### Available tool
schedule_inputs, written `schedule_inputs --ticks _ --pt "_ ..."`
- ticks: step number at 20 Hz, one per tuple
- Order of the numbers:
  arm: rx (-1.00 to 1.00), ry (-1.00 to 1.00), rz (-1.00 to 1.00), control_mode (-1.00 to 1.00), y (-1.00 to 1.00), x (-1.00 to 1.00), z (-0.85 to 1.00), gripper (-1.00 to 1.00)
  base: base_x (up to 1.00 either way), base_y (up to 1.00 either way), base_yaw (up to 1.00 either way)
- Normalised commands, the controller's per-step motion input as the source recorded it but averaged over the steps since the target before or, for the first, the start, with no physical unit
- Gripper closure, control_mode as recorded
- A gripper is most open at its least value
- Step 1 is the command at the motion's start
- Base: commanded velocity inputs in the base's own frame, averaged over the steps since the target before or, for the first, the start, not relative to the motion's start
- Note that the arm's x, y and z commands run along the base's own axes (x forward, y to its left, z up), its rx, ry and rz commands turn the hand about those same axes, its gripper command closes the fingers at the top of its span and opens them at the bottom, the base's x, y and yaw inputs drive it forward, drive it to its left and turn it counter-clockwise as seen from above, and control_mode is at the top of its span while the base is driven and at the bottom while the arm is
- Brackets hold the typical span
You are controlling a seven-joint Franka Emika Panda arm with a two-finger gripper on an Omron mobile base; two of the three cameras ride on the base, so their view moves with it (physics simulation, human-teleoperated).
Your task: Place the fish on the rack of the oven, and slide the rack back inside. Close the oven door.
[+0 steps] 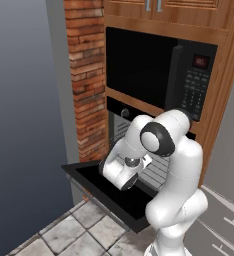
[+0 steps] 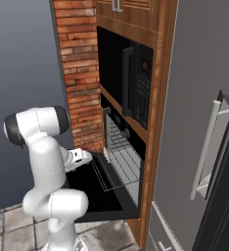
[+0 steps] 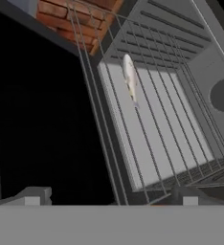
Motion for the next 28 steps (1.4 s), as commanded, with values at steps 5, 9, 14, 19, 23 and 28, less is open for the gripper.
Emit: schedule_inputs --ticks 5,9,14,19,23,28 --pt "-0.2 0.0 0.0 -1.0 0.16 0.05 -0.35 -1.0 0.0 0.0 0.0" --pt "-0.19 0.0 0.0 -1.0 0.4 0.06 -0.38 -1.0 0.0 0.0 0.0" --pt "-0.2 -0.08 0.0 -1.0 0.47 0.17 -0.52 -1.0 0.0 0.0 0.0" --pt "-0.19 -0.11 0.0 -1.0 0.33 0.21 -0.59 -1.0 0.0 0.0 0.0" --pt "-0.2 -0.18 0.0 -1.0 0.19 0.28 -0.68 -1.0 0.0 0.0 0.0" --pt "-0.2 -0.23 0.0 -1.0 0.07 0.33 -0.71 -1.0 0.0 0.0 0.0"
